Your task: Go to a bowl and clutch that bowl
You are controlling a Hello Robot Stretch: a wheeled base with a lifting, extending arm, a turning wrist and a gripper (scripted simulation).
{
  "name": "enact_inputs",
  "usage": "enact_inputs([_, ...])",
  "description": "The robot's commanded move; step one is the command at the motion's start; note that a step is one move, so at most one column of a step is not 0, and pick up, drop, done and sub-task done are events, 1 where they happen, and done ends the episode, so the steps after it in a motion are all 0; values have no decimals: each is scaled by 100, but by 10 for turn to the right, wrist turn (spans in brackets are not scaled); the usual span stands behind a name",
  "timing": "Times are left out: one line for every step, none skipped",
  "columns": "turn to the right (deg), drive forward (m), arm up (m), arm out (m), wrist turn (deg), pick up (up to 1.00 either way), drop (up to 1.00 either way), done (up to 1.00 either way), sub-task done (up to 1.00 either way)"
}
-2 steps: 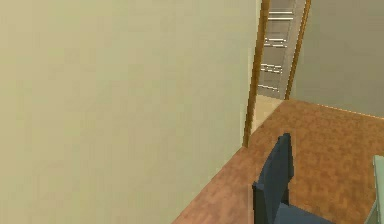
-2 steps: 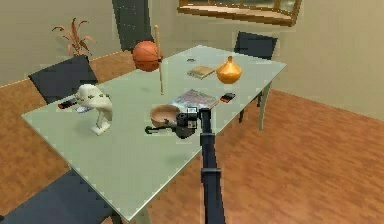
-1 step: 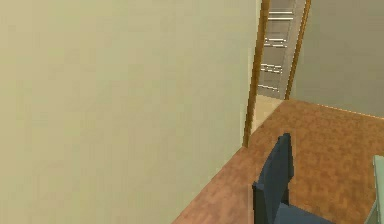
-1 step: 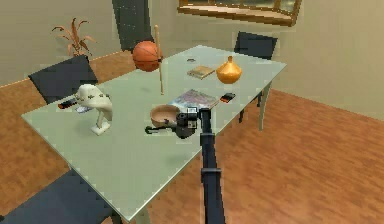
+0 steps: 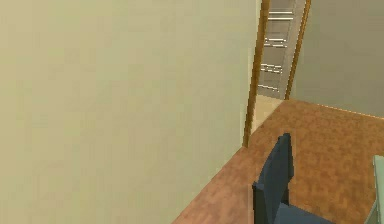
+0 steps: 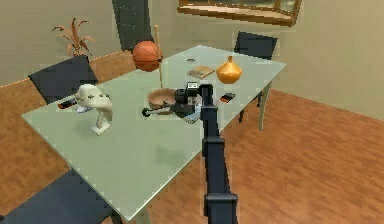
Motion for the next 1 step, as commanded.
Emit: enact_inputs([0, 0, 0, 0, 0, 0, 0, 100, 0])
